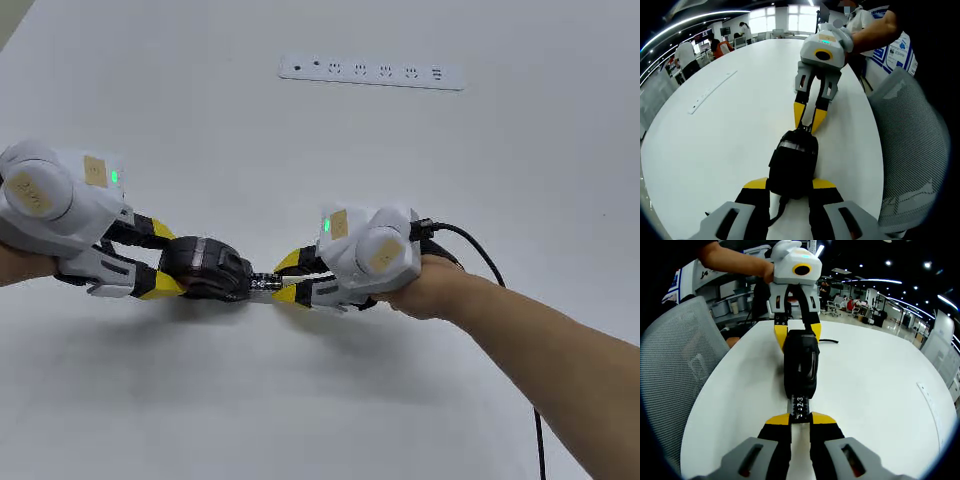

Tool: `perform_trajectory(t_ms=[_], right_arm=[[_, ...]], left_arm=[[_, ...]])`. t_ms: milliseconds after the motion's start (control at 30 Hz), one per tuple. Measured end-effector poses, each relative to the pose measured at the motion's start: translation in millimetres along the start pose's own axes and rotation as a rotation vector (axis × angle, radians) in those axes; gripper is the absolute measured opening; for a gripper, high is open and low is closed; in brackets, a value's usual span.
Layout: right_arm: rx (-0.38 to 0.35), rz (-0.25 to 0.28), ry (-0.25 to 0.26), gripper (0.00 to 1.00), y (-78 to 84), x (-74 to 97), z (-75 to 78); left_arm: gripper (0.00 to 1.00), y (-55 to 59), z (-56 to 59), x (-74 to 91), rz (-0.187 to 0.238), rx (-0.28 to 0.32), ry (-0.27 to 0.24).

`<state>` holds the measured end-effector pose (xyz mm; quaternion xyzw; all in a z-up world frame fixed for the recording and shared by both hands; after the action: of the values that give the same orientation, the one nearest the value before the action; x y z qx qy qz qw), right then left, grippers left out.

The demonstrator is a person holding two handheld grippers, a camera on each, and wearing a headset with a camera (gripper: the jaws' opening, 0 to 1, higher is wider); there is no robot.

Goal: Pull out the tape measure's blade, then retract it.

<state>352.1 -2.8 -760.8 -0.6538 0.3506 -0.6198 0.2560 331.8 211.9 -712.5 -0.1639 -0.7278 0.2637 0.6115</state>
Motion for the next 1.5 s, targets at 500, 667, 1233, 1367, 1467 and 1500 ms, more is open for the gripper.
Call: perform_trajectory(t_ms=[500,667,1233,1367,1467,1500], right_arm=[[0.003,0.003,-0.001,0.11,5.0,8.0,1.2],[0.005,0.001,-0.001,0.11,7.8,12.6,2.5],[0.001,-0.007,-0.009,0.11,17.3,26.1,6.0],[0.002,-0.010,-0.009,0.11,19.9,30.7,6.5],[0.002,-0.014,-0.008,0.11,22.7,34.2,7.6],[0.004,-0.016,-0.007,0.11,23.9,35.8,7.9]], left_arm=[[0.26,0.4,-0.8,-0.2,0.000,-0.002,0.003],[0.26,0.1,-0.8,-0.2,0.000,-0.001,0.002],[0.26,0.0,-0.7,-0.4,0.003,0.004,0.004],[0.26,-0.1,-0.4,-0.3,0.003,0.004,0.004],[0.26,-0.4,-0.4,-0.3,0.004,0.004,0.004],[0.26,-0.6,-0.3,-0.3,0.003,0.004,0.005]])
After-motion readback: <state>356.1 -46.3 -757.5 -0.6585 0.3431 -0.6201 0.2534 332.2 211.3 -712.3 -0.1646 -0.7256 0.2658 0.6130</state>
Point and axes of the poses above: the centre of the closed fingertips' face, and the gripper's own axes: x roughly backward along the fingers, z roughly to its right, y roughly out of its underside, the point moved 10 cm from there along x, roughly backward along the fingers, and after that the axes turned 12 degrees about -x, right-handed, at the moved point
